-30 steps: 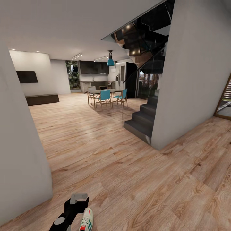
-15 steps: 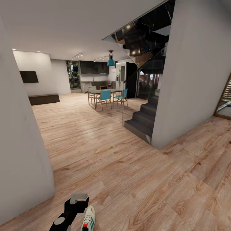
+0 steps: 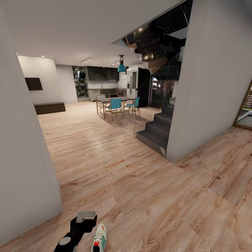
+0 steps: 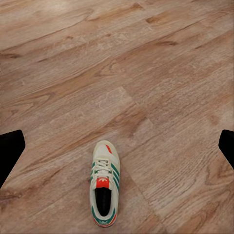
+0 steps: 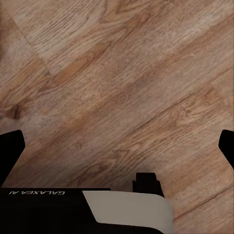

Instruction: Pick up the two gym shoes and the two sandals from the corridor floor and place them onto the hallstand (shoe rack) in the corridor, making sure they are on the rack and not on the floor. Arrange them so the two gym shoes are next to each other and the two sandals are next to each other.

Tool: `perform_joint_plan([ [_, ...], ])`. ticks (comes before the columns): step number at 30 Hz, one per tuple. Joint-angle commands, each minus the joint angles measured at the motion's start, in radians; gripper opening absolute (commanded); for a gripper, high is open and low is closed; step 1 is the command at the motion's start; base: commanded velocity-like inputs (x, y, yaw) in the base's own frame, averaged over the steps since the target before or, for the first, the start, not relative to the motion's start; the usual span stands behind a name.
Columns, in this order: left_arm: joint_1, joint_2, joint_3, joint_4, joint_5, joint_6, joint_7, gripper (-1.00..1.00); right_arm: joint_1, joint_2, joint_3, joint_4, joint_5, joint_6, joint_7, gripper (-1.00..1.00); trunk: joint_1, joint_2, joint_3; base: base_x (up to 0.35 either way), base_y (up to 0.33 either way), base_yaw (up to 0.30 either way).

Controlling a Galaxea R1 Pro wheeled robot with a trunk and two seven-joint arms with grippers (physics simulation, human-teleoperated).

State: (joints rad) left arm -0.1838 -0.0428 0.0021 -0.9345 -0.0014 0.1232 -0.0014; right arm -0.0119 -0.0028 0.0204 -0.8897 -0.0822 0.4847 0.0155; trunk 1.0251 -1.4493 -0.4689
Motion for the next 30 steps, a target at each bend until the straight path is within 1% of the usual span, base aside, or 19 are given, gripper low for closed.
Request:
perform_joint_plan([
  [1, 0.000, 0.000, 0.000, -0.002, 0.000, 0.006, 0.000, 1.00, 0.000, 0.000, 0.001, -0.002, -0.008, 0.005, -0.002, 1.00, 0.000, -0.001, -0.001, -0.028, 0.058, 0.000],
  [8, 0.000, 0.000, 0.001, -0.001, 0.000, 0.006, 0.000, 1.00, -0.004, -0.001, -0.003, -0.010, -0.005, 0.005, -0.006, 1.00, 0.000, -0.001, -0.001, -0.007, 0.014, 0.000],
  [13, 0.000, 0.000, 0.000, -0.001, 0.000, 0.006, 0.000, 1.00, -0.013, -0.001, -0.005, -0.042, -0.005, 0.009, -0.009, 1.00, 0.000, -0.001, -0.001, 0.000, 0.001, 0.000],
  [17, 0.000, 0.000, 0.000, -0.001, -0.001, 0.006, 0.000, 1.00, -0.053, 0.000, -0.006, -0.049, -0.006, 0.037, -0.009, 1.00, 0.000, -0.001, -0.001, 0.000, 0.000, 0.000],
  [23, -0.008, -0.002, 0.000, -0.002, -0.002, 0.007, 0.000, 1.00, -0.149, -0.001, -0.007, -0.052, -0.008, 0.139, -0.008, 1.00, 0.000, -0.001, -0.001, 0.000, 0.000, 0.000],
  [26, -0.015, -0.003, 0.001, -0.001, -0.001, 0.008, 0.001, 1.00, -0.166, -0.002, -0.007, -0.052, -0.009, 0.156, -0.007, 1.00, 0.000, -0.001, -0.001, 0.000, 0.000, 0.000],
  [30, -0.063, -0.003, 0.000, 0.002, 0.000, 0.031, 0.001, 1.00, -0.177, -0.005, -0.008, -0.066, -0.010, 0.167, -0.001, 1.00, 0.000, -0.001, -0.001, 0.000, 0.000, 0.000],
])
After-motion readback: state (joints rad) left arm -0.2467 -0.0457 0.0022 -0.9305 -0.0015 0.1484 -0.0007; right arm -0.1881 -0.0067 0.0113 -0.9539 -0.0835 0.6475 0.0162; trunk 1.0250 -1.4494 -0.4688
